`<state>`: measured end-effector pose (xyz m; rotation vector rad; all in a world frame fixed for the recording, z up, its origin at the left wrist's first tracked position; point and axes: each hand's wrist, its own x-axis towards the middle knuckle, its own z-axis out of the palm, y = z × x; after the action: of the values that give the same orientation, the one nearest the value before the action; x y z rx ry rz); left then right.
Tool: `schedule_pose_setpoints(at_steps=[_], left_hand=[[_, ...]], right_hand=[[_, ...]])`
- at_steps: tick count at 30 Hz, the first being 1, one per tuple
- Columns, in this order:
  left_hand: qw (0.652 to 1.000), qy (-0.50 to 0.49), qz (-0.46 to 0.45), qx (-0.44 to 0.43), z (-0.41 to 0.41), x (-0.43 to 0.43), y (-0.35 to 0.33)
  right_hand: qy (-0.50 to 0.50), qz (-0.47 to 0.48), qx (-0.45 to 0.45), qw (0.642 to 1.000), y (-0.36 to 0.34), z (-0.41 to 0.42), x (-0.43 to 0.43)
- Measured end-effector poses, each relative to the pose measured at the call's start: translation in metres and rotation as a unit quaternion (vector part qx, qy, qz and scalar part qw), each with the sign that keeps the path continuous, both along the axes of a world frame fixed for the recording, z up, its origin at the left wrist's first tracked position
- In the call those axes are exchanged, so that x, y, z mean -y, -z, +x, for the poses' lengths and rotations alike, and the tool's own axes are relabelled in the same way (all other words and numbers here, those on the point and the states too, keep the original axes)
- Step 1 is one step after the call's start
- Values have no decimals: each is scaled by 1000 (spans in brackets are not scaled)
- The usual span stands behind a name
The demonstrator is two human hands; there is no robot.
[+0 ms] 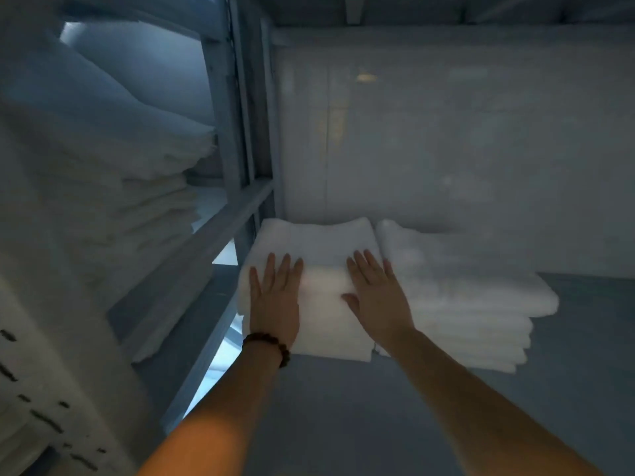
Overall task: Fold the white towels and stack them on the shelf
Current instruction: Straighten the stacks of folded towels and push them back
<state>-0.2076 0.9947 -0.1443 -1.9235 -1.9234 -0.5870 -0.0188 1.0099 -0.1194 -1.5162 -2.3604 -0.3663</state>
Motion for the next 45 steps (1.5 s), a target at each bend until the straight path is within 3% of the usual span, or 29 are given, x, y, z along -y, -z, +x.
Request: schedule_pose_setpoints(at_steps=[5, 8, 12, 15, 17, 19, 21, 25, 28, 36, 40, 45], left_hand=[[995, -2, 95, 31, -14, -23, 1], [986, -16, 146, 73, -24, -30, 2], [987, -1, 123, 100, -24, -28, 20], [976, -10, 166, 138, -25, -25, 23], [966, -30, 183, 179, -26, -28, 24], [962, -43, 179, 202, -24, -33, 28], [949, -58, 181, 250, -22, -41, 30], [897, -58, 220, 378, -24, -49, 32], [890, -32, 231, 392, -25, -49, 35], [875, -38, 239, 419, -24, -50, 34], [823, -56, 249, 507, -22, -56, 19], [801, -74, 237, 545, -22, -61, 17]], right_hand=[[-6, 172, -11, 985, 10, -17, -11], [-14, 221, -49, 974, 15, -31, -17], [16, 223, 10, 975, 29, -29, -21], [59, 235, 15, 970, 29, -27, -24], [12, 258, 9, 966, 29, -40, -21], [-56, 255, 60, 964, 37, -52, -18], [-58, 236, 137, 960, 41, -53, -23], [-60, 245, 164, 954, 43, -49, -30], [-104, 256, 208, 938, 51, -49, -32], [-103, 269, 223, 931, 51, -56, -29], [-134, 299, 191, 925, 45, -71, -22], [-18, 227, 147, 963, 25, -89, -29]])
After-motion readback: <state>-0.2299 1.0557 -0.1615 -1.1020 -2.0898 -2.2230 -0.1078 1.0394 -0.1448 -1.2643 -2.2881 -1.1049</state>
